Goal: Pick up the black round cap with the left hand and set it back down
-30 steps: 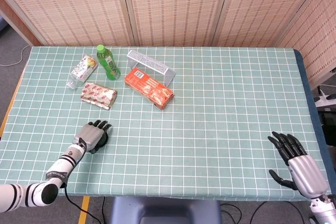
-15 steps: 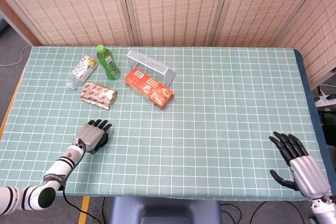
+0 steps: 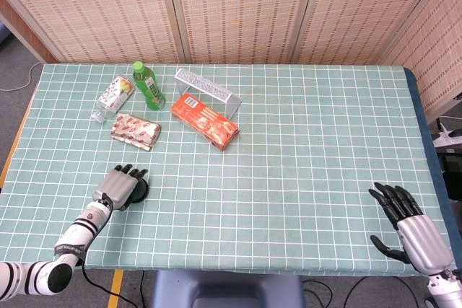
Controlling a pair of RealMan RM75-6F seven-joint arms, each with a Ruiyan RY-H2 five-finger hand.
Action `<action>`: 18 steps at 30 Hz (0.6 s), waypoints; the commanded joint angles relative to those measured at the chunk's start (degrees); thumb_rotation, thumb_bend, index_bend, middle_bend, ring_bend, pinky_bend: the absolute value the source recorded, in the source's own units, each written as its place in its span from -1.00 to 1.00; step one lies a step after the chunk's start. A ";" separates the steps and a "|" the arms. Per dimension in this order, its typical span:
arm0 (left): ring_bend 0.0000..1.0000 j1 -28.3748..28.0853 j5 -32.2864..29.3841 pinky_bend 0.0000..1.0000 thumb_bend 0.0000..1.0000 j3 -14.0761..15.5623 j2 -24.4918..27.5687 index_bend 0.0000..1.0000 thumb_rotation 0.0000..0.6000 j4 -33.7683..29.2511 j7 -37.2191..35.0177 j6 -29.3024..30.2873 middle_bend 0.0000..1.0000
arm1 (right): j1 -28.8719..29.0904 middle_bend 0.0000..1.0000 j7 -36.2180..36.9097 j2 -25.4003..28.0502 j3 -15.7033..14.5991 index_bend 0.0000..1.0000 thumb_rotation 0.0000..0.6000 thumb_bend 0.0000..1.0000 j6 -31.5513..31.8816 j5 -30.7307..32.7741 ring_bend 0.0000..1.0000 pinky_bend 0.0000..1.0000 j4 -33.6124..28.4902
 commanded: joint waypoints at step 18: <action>-0.20 3.33 8.03 -0.15 -0.26 -2.97 -0.30 -0.05 1.00 0.98 -4.91 1.23 0.08 | -0.12 -1.00 0.64 -0.13 0.13 -1.00 1.00 -0.55 0.74 -0.30 -1.00 -1.00 0.39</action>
